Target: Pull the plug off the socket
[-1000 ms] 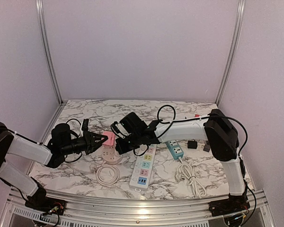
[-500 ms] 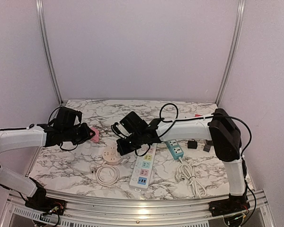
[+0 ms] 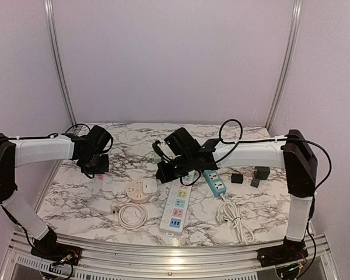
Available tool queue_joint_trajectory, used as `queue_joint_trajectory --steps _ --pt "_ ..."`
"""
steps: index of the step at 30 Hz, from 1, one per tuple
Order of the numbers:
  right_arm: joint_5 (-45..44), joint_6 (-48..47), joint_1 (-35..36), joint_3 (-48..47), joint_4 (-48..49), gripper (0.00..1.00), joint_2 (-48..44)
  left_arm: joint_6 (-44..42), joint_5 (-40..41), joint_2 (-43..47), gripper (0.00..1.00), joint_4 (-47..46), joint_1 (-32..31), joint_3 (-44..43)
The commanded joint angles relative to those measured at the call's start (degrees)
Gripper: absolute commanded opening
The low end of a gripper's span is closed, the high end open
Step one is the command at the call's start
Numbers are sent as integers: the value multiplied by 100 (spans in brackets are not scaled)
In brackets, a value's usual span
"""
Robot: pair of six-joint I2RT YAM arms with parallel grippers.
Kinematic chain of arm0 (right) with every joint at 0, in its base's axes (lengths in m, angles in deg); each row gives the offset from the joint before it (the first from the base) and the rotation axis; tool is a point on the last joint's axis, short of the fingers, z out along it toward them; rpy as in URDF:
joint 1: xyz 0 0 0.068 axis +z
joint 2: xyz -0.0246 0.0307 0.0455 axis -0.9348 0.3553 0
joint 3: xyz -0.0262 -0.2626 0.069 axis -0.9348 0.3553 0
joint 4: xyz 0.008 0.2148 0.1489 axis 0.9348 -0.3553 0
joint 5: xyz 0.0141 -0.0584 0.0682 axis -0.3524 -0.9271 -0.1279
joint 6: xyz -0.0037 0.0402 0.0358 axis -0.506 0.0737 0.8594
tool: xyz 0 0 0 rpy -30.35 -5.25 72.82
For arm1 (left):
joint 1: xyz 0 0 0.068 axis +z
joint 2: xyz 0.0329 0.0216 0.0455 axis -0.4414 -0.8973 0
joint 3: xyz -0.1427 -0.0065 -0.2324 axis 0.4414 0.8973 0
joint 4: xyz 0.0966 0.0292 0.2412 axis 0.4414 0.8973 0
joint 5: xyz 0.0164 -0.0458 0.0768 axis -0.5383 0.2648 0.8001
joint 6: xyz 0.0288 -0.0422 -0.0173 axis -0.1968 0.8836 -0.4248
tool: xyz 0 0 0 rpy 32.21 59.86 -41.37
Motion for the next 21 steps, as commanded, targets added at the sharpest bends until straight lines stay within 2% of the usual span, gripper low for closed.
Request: queue_joint_trajectory --steps 1,9,21 --pt "-29 -67 -113 303 202 1 -280 -399 774 -501 3 933 34 -442" --pt "22 -52 -184 598 388 1 -435 -570 1003 -1091 4 1149 30 -803" --pt "173 42 -189 672 512 2 -334 -738 1070 -1597 17 1261 34 -1060"
